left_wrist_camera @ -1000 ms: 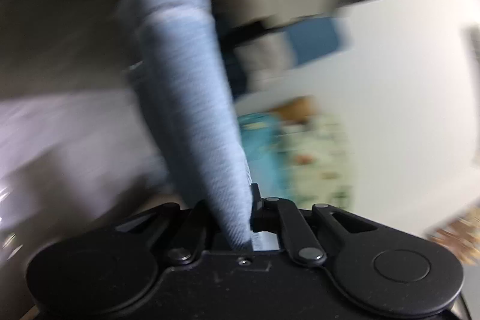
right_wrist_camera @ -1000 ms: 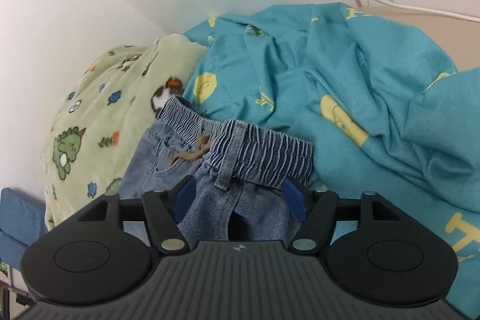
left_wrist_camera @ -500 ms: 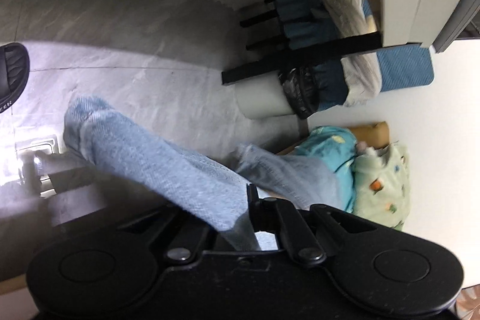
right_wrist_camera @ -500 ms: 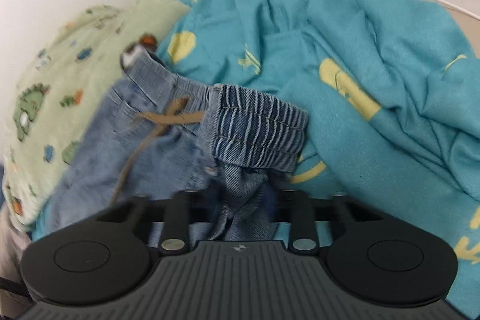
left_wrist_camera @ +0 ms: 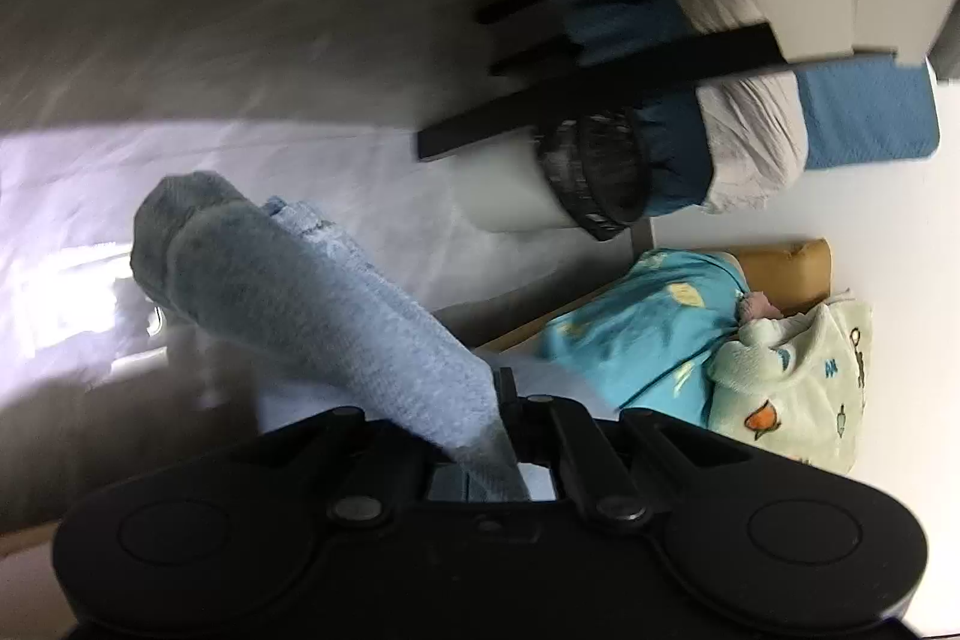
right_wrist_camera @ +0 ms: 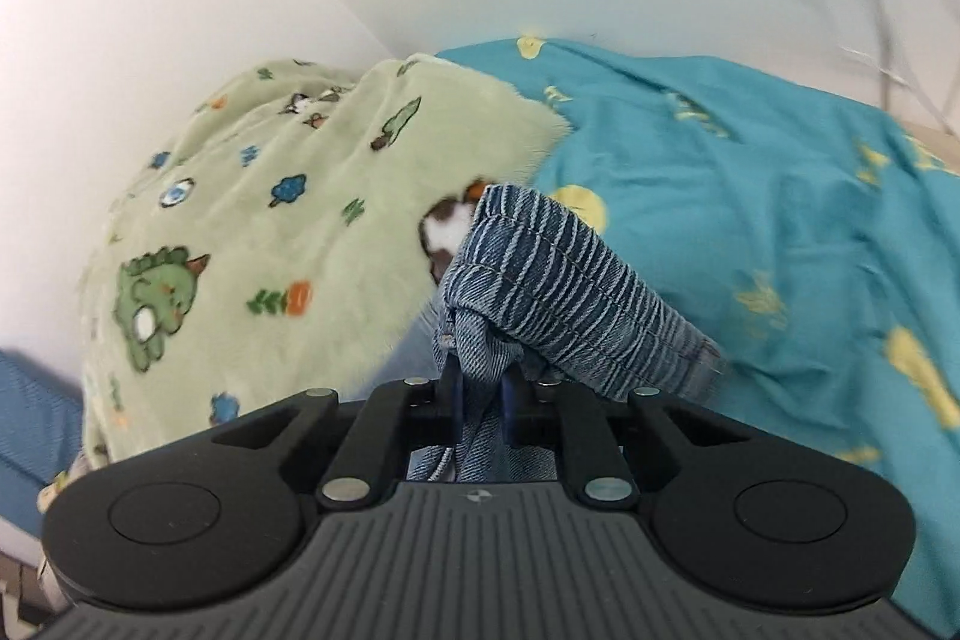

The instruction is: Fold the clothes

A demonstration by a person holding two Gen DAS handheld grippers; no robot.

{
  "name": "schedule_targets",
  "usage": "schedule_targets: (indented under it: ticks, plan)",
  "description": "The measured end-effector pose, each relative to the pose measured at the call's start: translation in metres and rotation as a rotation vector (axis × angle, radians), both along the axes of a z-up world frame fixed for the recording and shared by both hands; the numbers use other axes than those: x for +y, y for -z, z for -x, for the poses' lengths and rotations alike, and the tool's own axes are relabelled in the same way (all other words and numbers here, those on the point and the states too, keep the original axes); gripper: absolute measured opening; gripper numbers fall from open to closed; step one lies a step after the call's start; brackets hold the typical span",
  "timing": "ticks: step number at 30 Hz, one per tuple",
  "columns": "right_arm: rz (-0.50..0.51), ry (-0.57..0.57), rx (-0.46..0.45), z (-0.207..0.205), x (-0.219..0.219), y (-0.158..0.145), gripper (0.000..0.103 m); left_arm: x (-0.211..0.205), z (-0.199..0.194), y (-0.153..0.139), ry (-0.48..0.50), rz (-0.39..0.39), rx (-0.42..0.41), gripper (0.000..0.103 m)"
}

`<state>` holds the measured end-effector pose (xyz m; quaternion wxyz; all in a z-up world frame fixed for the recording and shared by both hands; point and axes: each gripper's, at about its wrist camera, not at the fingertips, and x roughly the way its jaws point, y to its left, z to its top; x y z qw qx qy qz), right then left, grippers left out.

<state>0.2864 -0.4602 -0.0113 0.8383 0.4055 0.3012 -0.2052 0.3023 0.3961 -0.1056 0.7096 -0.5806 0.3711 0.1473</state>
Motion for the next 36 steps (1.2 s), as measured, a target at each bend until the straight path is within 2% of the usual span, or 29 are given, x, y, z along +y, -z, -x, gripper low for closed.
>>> schedule_targets:
  ticks: [6,10,12,14,16,19,21,24,27,33,36]
  plan:
    - [0.057,-0.009,0.012,-0.08,0.003,0.014,0.012,-0.023,-0.087,0.025,0.033,-0.081,0.051,0.001]
    - [0.121,-0.067,0.041,-0.13,0.006,0.037,0.012,-0.039,-0.145,0.042,0.056,-0.135,0.085,0.001]
    - [0.16,-0.096,0.051,-0.148,0.009,0.053,0.012,-0.043,-0.163,0.064,0.103,-0.163,0.114,0.002]
    - [0.198,-0.127,0.069,-0.159,0.013,0.07,0.014,-0.043,-0.169,0.082,0.115,-0.155,0.14,0.004]
    - [0.247,-0.164,0.068,-0.164,0.017,0.081,0.016,-0.042,-0.17,0.092,0.135,-0.129,0.132,0.016]
    - [0.289,-0.207,0.027,-0.16,0.021,0.085,0.03,-0.037,-0.158,0.093,0.155,-0.1,0.066,0.036]
    - [0.295,-0.223,0.008,-0.156,0.024,0.082,0.045,-0.034,-0.143,0.09,0.172,-0.047,0.01,0.041]
    - [0.331,-0.24,0.008,-0.142,0.036,0.071,0.052,-0.031,-0.114,0.084,0.206,0.04,-0.068,0.047]
    - [0.346,-0.267,0.005,-0.123,0.051,0.062,0.055,-0.027,-0.077,0.084,0.22,0.107,-0.099,0.05]
    - [0.409,-0.344,0.015,-0.071,0.086,0.05,0.057,-0.019,-0.007,0.118,0.171,0.284,-0.045,0.05]
    - [0.422,-0.38,0.017,-0.045,0.1,0.047,0.057,-0.018,0.012,0.133,0.165,0.354,-0.03,0.05]
